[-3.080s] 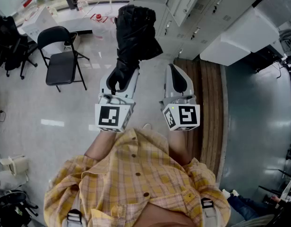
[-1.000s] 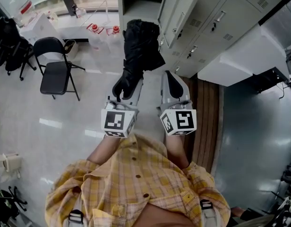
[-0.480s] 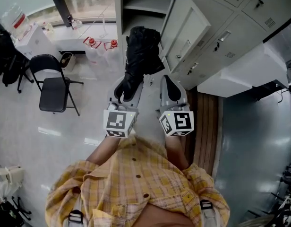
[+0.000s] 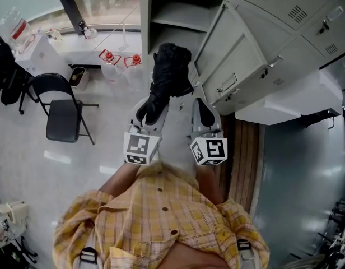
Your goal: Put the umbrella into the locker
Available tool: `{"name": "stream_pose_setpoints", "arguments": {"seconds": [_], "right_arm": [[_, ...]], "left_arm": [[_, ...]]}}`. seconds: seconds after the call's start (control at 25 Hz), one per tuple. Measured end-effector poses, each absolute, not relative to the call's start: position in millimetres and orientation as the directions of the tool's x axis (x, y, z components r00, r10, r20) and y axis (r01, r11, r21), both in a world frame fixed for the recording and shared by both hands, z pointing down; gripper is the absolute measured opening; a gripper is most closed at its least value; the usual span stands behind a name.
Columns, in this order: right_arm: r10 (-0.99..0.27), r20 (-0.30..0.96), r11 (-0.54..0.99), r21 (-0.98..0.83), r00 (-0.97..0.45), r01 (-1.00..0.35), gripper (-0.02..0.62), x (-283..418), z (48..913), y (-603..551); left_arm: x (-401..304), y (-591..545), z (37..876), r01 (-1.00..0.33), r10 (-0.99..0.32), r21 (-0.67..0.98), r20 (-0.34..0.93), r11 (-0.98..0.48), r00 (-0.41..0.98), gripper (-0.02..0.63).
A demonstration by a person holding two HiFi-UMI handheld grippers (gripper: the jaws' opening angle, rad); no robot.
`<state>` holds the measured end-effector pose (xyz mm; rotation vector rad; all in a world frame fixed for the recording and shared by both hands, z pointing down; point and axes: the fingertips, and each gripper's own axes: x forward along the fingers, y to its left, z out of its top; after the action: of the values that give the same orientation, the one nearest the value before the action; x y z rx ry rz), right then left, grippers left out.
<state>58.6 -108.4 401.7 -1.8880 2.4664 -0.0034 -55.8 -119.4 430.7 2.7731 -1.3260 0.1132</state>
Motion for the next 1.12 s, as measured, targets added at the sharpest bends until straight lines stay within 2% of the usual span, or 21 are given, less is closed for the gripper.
{"name": "stream_pose_setpoints", "arguments": {"seconds": [0.68, 1.12], "right_arm": [[-0.983, -0.001, 0.182, 0.06, -0.183, -0.981, -0.003, 52, 426, -150], [-0.975, 0.078, 0.211, 0.011, -0.21, -0.977, -0.003, 63, 451, -165]], "left_arm": [[-61, -173, 464, -0.717, -0.708, 0.055, 0.122, -0.695, 0.696, 0.196], [-54, -180, 480, -0.736, -0.722, 0.068, 0.152, -0.673, 0.675, 0.196]]}}
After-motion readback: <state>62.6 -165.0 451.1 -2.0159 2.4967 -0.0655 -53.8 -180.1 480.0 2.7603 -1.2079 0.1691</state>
